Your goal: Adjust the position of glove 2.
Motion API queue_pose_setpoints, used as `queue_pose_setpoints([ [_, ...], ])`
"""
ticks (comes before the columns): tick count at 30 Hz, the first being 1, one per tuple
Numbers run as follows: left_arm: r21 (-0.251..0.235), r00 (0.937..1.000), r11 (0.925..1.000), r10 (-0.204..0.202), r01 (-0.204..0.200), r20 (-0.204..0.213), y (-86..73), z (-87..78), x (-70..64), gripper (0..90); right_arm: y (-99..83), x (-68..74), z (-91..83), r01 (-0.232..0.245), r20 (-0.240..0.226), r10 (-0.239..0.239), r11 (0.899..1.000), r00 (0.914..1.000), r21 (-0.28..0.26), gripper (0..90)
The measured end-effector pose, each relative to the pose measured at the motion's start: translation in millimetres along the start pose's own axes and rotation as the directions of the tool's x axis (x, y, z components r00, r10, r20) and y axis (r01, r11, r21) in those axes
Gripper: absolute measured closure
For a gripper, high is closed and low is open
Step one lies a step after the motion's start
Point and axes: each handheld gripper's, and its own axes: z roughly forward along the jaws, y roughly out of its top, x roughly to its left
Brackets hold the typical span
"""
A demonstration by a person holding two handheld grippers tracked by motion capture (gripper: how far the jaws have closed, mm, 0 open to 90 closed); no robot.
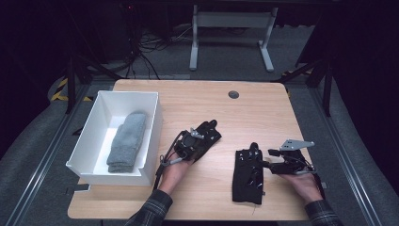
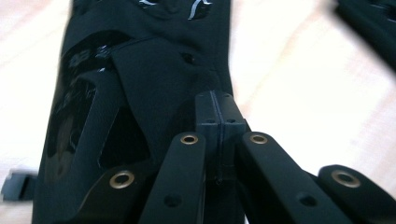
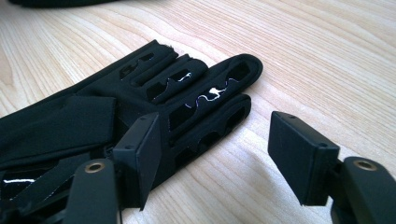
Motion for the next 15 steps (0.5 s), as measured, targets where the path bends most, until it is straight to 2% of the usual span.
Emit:
queue_pose_setpoints([
  [1, 0.005, 0.9998, 0.9999, 0.01, -0.01, 0.018, -1.2, -0.4, -4.2, 90.0, 0.0, 0.0, 0.0, 0.0, -0.001, 0.0, 1.0, 1.0, 0.0, 35.7],
  [5, 0.008, 0.999, 0.9993, 0.036, -0.036, 0.028, -4.0, -1.2, -14.5, 90.0, -0.2, -0.1, 0.3, 0.001, -0.001, -0.001, 1.0, 1.0, 0.0, 35.6],
  [7, 0.003, 0.9987, 0.9993, 0.036, -0.036, 0.035, -5.0, -2.5, -16.6, 90.0, -0.2, -0.1, 0.2, 0.002, -0.001, -0.002, 1.0, 1.0, -0.002, 35.5],
  [10, -0.025, 0.9986, 0.9991, 0.035, -0.034, 0.04, -3.5, -8.0, -15.4, 90.0, -0.1, 0.2, 0.0, 0.004, 0.0, -0.004, 1.0, 1.0, 0.0, 35.5],
  [12, -0.047, 0.9992, 0.9983, 0.035, -0.034, 0.019, 0.4, -14.1, -12.1, 90.0, -0.2, 0.7, 0.6, 0.007, -0.003, -0.007, 1.0, 1.0, 0.001, 35.5],
  [15, -0.077, 0.9999, 0.997, 0.008, -0.008, -0.007, 4.0, -18.8, -1.9, 90.0, -0.1, 1.1, 1.6, 0.013, -0.004, -0.013, 1.0, 0.9999, 0.008, 35.5],
])
